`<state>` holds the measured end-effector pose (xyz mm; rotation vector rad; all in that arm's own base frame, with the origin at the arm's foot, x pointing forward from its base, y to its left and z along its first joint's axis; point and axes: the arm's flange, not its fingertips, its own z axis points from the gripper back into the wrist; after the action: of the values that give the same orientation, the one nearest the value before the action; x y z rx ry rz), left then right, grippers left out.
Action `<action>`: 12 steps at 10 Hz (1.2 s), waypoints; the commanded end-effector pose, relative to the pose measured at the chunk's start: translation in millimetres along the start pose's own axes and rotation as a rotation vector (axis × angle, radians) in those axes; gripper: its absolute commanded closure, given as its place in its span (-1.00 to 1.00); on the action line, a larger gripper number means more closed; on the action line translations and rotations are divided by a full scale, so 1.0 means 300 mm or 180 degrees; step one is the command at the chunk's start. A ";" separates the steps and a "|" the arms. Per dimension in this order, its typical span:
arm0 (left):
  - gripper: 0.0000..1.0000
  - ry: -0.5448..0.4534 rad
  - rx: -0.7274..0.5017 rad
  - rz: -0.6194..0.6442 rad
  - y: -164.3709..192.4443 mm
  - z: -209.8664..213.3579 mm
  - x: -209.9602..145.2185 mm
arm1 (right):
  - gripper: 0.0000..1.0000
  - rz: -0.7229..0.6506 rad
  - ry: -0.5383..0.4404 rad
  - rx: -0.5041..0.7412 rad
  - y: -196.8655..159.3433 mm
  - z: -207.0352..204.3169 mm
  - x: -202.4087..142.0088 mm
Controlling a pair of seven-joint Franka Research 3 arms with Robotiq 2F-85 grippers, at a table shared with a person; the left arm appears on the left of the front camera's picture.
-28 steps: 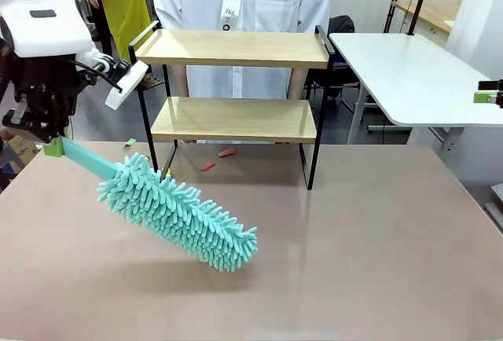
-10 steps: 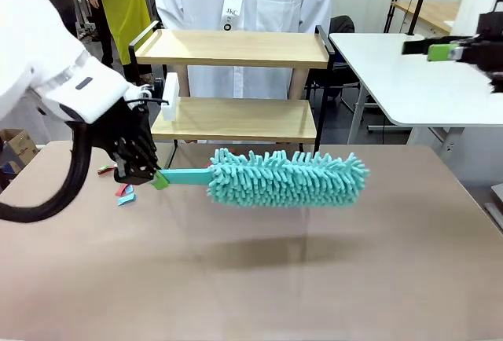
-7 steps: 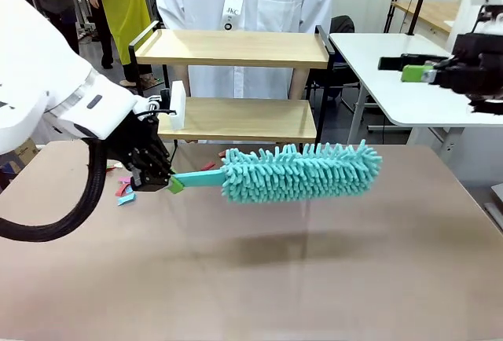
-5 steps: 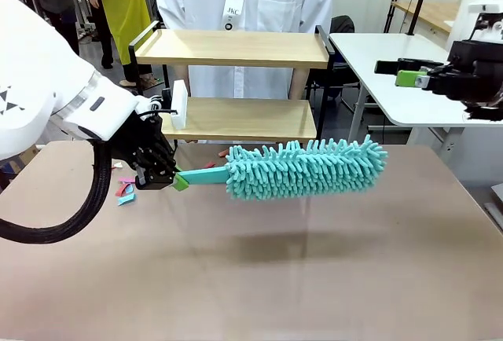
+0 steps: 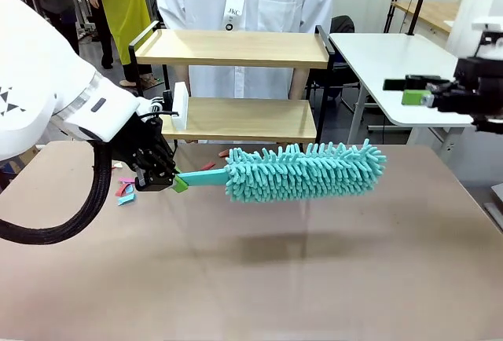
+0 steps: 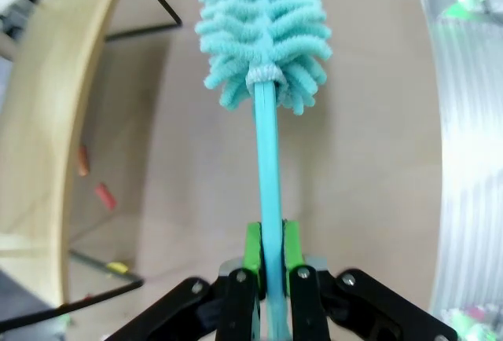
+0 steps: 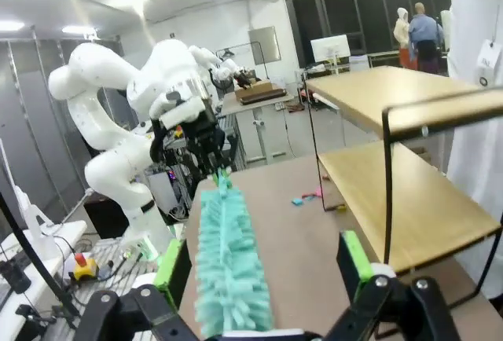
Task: Clean the shelf.
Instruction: Hand the Duster back to the human.
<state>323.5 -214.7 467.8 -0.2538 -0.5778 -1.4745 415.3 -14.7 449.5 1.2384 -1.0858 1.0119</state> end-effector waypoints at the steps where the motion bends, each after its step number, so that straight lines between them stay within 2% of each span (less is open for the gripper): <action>1: 0.74 0.0008 0.0000 0.0045 -0.004 0.012 0.004 | -1.00 0.0275 0.0092 -0.0118 0.063 0.027 -0.020; 5: 0.74 0.0008 0.0000 0.0045 -0.004 0.012 0.004 | -1.00 0.0387 0.0193 -0.0097 0.088 0.023 -0.111; 12: 0.74 0.0008 0.0000 0.0045 -0.004 0.012 0.004 | -1.00 0.0071 0.0338 -0.0052 0.081 -0.087 -0.271</action>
<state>323.5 -214.6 467.9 -0.2513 -0.5771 -1.4739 376.1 9.1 379.8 1.1771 -0.9796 1.0808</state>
